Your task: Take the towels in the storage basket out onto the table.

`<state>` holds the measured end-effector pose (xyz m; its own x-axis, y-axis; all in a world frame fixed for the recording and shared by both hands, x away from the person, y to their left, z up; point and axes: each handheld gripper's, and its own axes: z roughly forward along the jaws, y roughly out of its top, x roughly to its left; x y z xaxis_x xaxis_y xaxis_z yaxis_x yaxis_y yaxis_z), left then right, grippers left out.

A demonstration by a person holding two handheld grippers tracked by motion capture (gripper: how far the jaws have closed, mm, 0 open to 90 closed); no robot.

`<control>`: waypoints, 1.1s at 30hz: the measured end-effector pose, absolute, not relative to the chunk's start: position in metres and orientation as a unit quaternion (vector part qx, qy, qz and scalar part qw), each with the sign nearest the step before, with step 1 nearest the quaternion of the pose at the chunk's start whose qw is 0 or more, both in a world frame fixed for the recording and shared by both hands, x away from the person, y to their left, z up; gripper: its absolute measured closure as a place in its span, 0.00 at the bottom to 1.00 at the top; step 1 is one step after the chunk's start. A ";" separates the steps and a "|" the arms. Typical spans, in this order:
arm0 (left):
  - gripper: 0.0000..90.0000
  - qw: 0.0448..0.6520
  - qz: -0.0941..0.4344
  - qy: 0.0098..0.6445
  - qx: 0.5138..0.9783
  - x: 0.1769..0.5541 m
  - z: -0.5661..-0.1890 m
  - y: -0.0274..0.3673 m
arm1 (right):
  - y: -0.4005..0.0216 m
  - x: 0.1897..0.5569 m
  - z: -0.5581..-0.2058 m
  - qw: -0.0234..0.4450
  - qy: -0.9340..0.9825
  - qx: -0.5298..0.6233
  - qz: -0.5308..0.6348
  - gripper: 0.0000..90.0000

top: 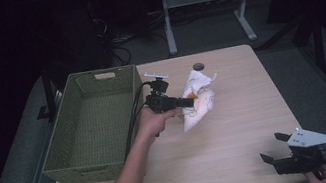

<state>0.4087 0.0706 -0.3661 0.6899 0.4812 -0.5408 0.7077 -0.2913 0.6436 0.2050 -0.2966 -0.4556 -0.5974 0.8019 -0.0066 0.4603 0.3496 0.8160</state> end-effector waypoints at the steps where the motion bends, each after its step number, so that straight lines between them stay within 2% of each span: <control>1: 0.86 0.463 -0.122 0.376 0.794 0.409 -0.368 0.069 | -0.296 0.206 -0.456 0.208 0.797 0.395 0.407 0.15; 33: 0.85 0.424 -0.116 0.399 0.805 0.412 -0.411 0.041 | -0.295 0.206 -0.456 0.208 0.799 0.392 0.406 0.15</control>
